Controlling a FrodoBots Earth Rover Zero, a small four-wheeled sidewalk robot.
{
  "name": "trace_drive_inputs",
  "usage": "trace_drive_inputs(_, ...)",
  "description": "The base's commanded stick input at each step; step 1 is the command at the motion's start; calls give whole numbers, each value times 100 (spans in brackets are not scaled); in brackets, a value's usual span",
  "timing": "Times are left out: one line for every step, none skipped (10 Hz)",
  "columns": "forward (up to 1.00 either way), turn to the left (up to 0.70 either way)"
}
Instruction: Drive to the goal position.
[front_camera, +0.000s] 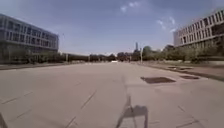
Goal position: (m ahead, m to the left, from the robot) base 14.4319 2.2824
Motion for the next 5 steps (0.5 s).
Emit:
trace_drive_inputs(100, 0)
trace_drive_inputs(100, 0)
trace_drive_inputs(100, 0)
trace_drive_inputs(100, 0)
trace_drive_inputs(100, 0)
